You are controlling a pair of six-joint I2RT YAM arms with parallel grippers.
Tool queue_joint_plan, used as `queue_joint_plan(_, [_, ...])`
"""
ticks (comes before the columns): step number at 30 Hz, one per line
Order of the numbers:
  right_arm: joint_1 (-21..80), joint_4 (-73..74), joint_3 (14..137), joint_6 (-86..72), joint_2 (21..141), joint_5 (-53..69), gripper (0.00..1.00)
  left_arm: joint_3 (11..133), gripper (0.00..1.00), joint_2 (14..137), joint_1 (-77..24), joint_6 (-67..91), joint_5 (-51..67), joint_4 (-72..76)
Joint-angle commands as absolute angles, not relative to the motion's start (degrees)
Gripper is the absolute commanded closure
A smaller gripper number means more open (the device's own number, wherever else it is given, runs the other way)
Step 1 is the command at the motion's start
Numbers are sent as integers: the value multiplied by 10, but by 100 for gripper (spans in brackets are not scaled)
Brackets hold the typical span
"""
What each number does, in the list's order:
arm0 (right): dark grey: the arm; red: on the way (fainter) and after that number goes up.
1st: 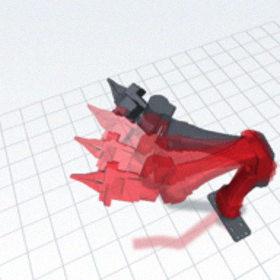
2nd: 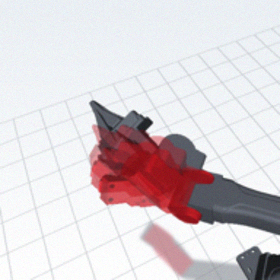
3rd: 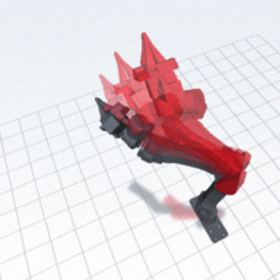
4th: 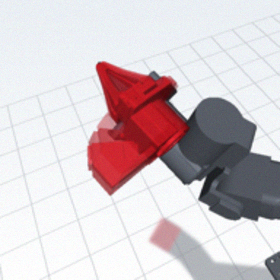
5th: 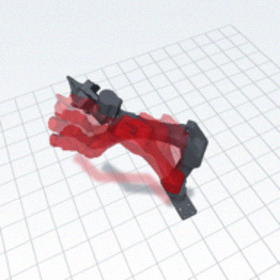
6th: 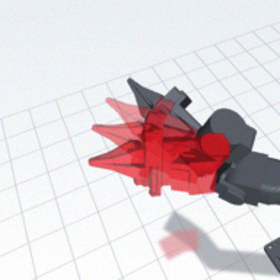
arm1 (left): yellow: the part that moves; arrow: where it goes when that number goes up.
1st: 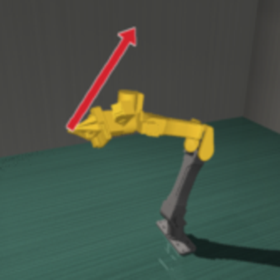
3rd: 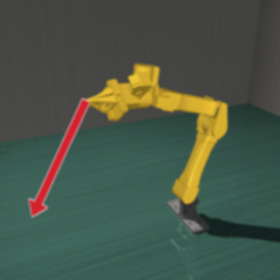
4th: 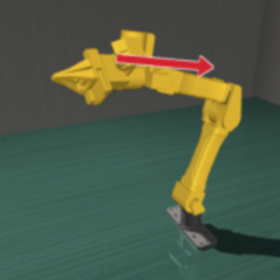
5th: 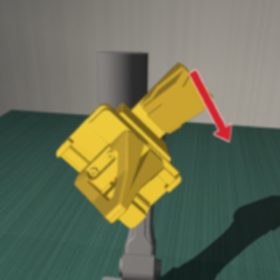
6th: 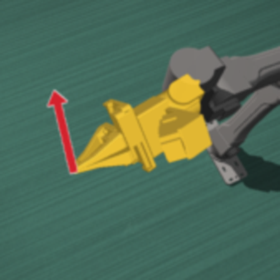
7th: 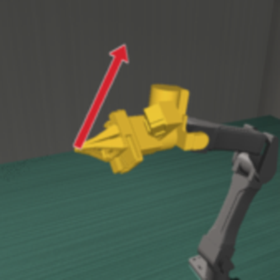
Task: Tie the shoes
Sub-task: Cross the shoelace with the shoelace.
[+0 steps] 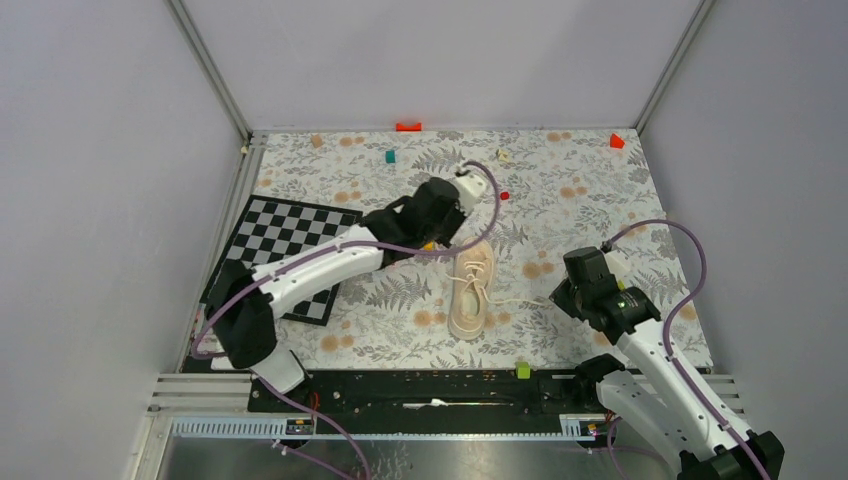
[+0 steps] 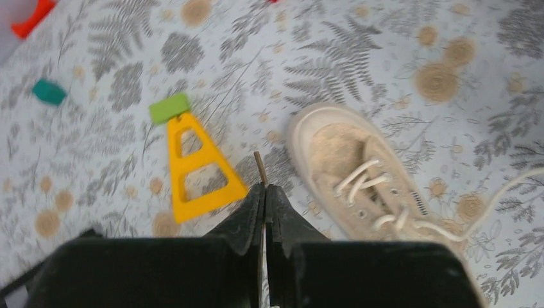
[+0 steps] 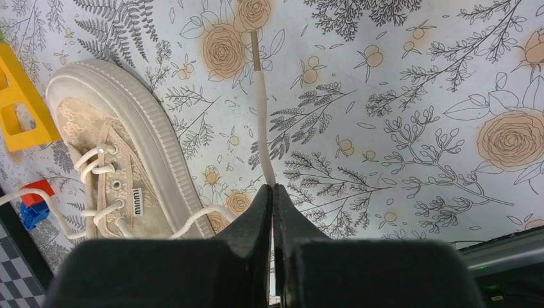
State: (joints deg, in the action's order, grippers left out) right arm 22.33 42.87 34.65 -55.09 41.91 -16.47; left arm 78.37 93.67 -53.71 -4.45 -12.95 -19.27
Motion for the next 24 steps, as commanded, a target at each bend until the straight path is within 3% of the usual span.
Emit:
queue_joint_plan(1, [223,422,376,-550,422,-179,100,729,100,864,-466,73,-75,-176])
queue_joint_plan(10, [223,443,431,-502,421,-245,100,616,100,709,-338,200,-36,-229])
queue_joint_plan(24, [210,498,458,-463,415,-370,100,496,100,638,-290,292,-124,-305])
